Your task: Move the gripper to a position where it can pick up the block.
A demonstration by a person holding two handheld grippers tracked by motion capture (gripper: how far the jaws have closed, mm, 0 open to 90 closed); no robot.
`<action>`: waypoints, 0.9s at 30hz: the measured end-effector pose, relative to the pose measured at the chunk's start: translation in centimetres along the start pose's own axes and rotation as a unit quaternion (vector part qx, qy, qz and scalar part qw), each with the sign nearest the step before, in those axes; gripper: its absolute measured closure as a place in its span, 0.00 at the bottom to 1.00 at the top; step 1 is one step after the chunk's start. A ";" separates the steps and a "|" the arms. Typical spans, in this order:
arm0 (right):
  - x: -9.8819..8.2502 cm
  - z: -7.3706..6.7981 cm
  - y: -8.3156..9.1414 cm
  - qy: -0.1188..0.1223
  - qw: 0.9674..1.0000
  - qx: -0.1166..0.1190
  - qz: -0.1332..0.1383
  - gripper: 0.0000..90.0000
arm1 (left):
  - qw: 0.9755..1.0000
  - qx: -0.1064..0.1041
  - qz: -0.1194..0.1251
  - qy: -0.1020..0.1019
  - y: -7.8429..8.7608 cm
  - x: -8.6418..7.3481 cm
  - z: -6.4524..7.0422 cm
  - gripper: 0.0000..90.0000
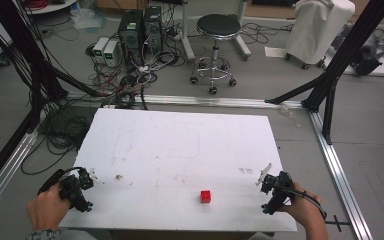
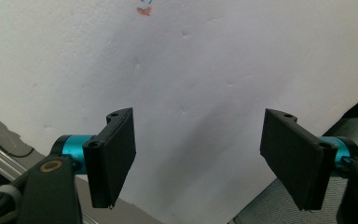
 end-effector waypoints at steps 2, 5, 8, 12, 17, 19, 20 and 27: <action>0.1 0.0 0.0 0.004 1.000 0.000 0.000 0.07 | 1.000 0.000 -0.001 -0.001 -0.1 0.0 0.0 0.30; 0.3 0.0 -0.1 0.007 1.000 -0.002 0.001 0.07 | 1.000 -0.001 0.001 0.001 -0.1 0.0 0.1 0.30; 0.9 0.0 0.0 0.012 1.000 -0.006 0.007 0.07 | 1.000 0.000 -0.002 -0.001 -0.1 0.0 0.0 0.30; 1.9 0.3 0.4 0.011 0.999 -0.023 0.029 0.07 | 1.000 -0.002 -0.001 -0.002 -0.1 0.0 0.0 0.30; 3.1 0.1 0.6 0.028 0.998 -0.033 0.042 0.07 | 1.000 -0.003 0.000 0.000 -0.1 0.0 0.0 0.30; 3.7 -0.2 0.5 0.035 0.998 -0.025 0.041 0.07 | 1.000 -0.003 0.001 0.003 -0.1 -0.1 0.0 0.30; 4.0 -0.4 0.4 0.044 0.998 -0.028 0.039 0.07 | 1.000 -0.004 0.001 0.004 -0.1 -0.1 0.0 0.30; 6.0 -1.8 0.0 0.074 0.997 -0.010 0.032 0.07 | 1.000 -0.004 -0.004 -0.001 -0.1 0.0 0.1 0.30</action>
Point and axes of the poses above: each handheld gripper's, and its own axes: y roughly backward along the jaws, x roughly out of its top, z roughly to its right, the point moved 6 cm from there along -y, roughly forward along the jaws, and after that the axes turned 11 degrees about -x, right-handed, at the moved point
